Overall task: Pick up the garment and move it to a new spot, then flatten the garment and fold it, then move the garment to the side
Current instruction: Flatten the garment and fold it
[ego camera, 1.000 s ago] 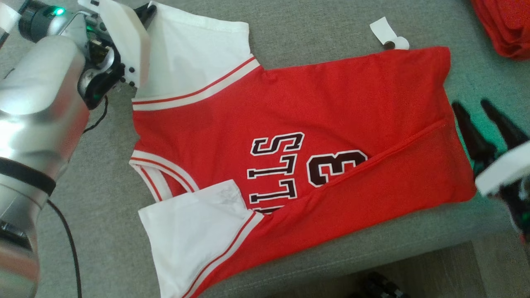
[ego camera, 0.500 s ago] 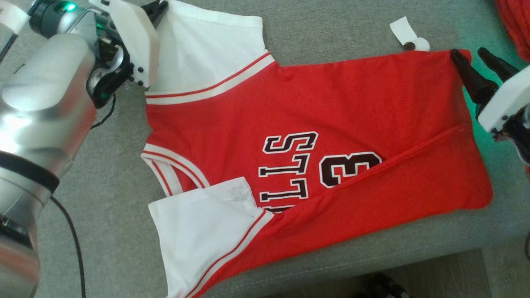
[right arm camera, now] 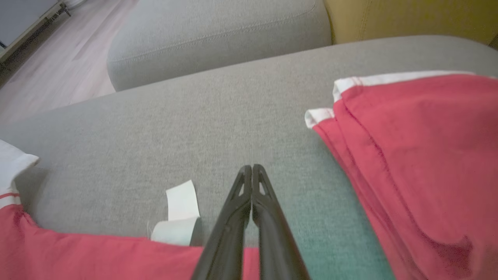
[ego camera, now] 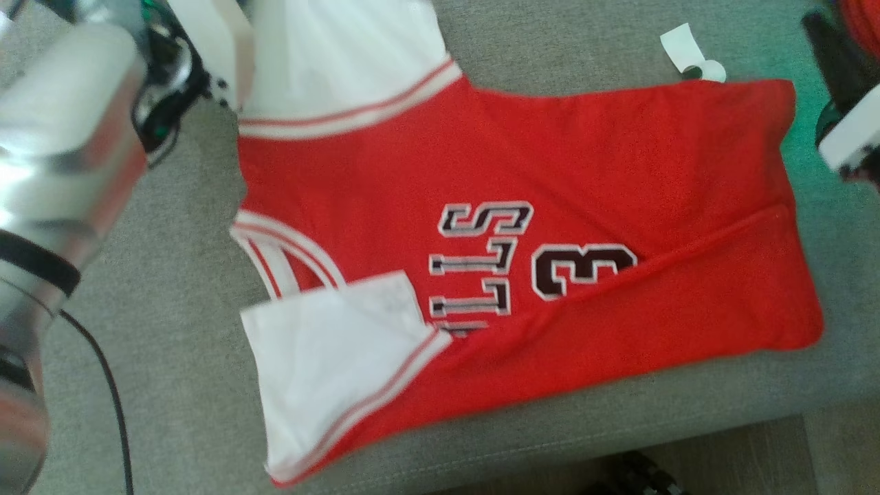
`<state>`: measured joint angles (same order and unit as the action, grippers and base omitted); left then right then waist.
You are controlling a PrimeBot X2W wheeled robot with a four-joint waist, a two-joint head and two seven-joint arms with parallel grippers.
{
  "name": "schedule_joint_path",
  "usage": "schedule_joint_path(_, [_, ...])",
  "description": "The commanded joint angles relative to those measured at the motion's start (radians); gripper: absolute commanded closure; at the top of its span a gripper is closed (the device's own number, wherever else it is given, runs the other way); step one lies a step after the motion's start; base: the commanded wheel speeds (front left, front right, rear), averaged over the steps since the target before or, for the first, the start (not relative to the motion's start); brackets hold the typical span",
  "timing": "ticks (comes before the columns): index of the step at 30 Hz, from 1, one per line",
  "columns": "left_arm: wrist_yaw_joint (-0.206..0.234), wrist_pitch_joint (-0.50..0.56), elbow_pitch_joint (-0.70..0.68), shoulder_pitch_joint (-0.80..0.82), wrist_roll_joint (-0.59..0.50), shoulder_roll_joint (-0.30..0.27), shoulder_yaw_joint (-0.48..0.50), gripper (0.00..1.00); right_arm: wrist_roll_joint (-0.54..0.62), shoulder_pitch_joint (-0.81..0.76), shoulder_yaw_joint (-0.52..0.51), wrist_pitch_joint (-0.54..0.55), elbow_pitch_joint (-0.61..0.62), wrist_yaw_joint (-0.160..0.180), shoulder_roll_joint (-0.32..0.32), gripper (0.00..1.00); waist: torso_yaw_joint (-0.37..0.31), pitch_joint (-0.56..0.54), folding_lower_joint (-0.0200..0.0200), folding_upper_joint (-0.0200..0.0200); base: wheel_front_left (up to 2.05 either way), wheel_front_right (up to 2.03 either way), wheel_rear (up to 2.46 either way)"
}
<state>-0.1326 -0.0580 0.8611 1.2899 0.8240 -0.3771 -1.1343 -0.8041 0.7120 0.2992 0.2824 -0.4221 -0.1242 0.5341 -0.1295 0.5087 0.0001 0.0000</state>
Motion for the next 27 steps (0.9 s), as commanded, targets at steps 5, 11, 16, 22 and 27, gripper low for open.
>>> schedule_joint_path(5, [0.002, -0.077, 0.031, 0.117, -0.012, -0.028, 0.055, 1.00, -0.010, 0.050, -0.005, -0.078, -0.002, -0.007, 0.030, 1.00, 0.007, -0.001, -0.0001, 0.0000, 0.00, 0.00, 0.00])
schedule_joint_path(11, [0.002, -0.108, 0.025, 0.131, 0.014, -0.007, 0.054, 1.00, -0.031, 0.069, 0.006, -0.113, -0.026, -0.007, 0.044, 1.00, 0.031, -0.017, -0.0001, 0.0000, 0.00, 0.00, 0.00])
schedule_joint_path(16, [0.002, -0.084, -0.008, 0.103, 0.045, -0.017, 0.012, 1.00, -0.100, 0.028, 0.058, -0.027, -0.006, -0.007, 0.057, 0.09, 0.051, -0.022, -0.0001, 0.0000, 0.00, 0.00, 0.00])
schedule_joint_path(22, [0.002, -0.081, -0.021, 0.092, 0.069, -0.022, -0.021, 1.00, -0.111, -0.039, 0.100, 0.020, 0.056, -0.007, 0.103, 0.00, 0.058, -0.026, -0.0001, 0.0000, 0.00, 0.00, 0.00])
schedule_joint_path(27, [0.002, -0.082, -0.024, 0.084, 0.084, -0.035, -0.048, 1.00, -0.067, -0.097, 0.123, 0.057, 0.096, -0.007, 0.122, 0.00, 0.042, -0.041, -0.0001, 0.0000, 0.00, 0.00, 0.00])
